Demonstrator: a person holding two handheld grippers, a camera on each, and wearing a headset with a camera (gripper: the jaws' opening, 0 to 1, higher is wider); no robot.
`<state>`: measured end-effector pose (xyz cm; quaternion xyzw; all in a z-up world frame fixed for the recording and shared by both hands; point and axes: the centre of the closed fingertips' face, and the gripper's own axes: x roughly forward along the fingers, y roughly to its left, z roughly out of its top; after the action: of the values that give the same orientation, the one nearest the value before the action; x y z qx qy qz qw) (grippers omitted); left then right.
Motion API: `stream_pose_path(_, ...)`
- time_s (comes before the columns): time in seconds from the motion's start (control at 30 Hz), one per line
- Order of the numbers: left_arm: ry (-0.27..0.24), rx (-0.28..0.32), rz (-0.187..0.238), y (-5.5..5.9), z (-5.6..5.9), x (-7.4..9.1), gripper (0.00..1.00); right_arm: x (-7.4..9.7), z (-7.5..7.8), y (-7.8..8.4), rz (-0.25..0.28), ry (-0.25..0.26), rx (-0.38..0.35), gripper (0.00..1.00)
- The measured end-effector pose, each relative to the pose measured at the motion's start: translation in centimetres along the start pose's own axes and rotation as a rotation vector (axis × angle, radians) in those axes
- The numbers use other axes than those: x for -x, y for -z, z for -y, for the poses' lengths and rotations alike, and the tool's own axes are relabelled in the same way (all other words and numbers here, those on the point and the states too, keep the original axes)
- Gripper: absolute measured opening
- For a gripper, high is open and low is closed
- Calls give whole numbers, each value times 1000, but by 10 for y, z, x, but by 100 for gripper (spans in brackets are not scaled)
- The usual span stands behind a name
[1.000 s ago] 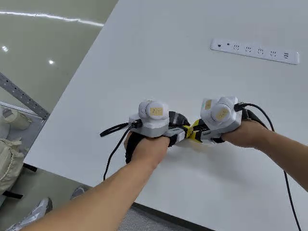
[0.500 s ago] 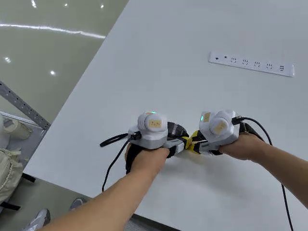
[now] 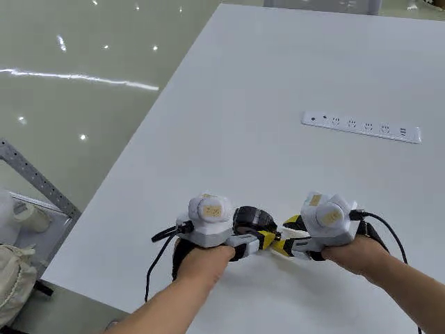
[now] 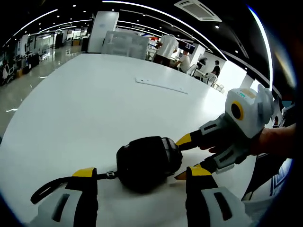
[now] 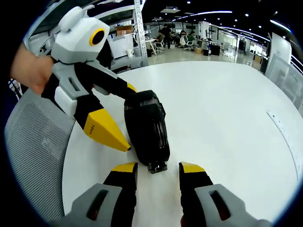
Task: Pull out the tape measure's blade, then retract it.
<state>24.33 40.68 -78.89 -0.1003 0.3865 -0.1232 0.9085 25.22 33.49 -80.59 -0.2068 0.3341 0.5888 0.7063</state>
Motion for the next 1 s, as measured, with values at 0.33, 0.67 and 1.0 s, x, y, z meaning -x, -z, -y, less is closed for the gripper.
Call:
stream_pose_path(0.33,28,-37,14,4,-3,17,83,36,-6,-1,46,70,-118,44)
stream_pose_path(0.67,63,-93,24,5,9,34,93,79,-19,-3,106,153,-225,56)
stream_pose_path(1.0,102,-194,38,5,19,64,97,124,-30,-6,167,243,-299,66)
